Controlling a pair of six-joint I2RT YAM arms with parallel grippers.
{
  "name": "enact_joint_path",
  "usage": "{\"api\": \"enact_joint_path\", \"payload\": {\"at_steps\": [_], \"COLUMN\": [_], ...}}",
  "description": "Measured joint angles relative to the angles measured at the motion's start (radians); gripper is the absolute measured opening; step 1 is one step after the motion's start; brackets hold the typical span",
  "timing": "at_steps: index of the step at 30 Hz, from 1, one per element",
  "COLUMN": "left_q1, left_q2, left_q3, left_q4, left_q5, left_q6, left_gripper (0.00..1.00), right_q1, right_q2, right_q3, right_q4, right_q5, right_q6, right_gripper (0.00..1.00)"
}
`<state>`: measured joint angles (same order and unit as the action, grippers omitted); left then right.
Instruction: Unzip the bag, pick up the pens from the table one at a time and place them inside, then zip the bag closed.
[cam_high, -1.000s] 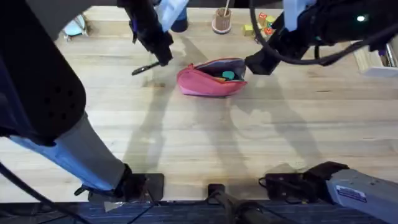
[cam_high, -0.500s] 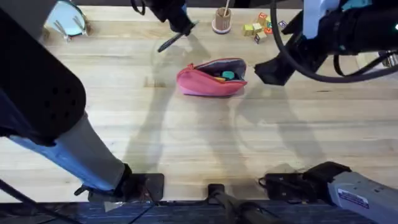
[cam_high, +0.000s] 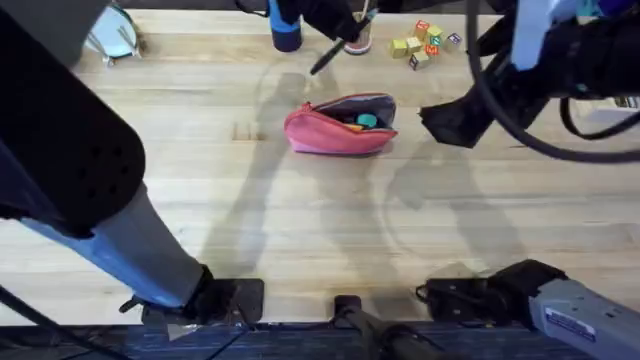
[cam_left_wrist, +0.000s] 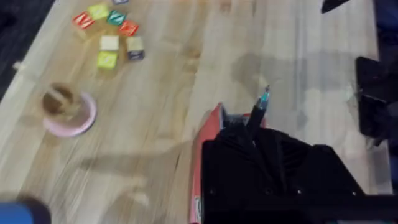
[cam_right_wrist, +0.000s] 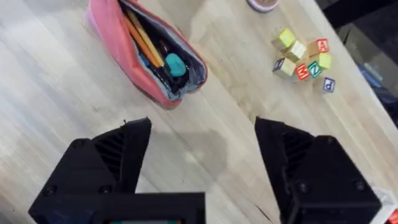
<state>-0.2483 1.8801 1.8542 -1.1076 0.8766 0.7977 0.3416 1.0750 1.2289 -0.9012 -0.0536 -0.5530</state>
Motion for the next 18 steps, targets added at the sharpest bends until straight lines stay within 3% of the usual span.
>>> {"api": "enact_joint_path", "payload": {"at_steps": [8,18], "left_q1": [-0.074,-0.115], "left_q2": [0.0,0.002], "left_q3": [0.0,0.0], "left_q4": [0.005,-0.008], "left_q5": [0.029,0.021], "left_q6": [0.018,0.019], "left_gripper": [0.042,0.042], "right_q1": [0.0,0.0], "right_q2": [-0.044,-0.053], "right_q3": [0.0,0.0], "right_q4": [-0.003,-0.028], "right_q5": [0.0,0.0], "right_q6": [0.0,0.0], "right_gripper": [0.998,0.998]}}
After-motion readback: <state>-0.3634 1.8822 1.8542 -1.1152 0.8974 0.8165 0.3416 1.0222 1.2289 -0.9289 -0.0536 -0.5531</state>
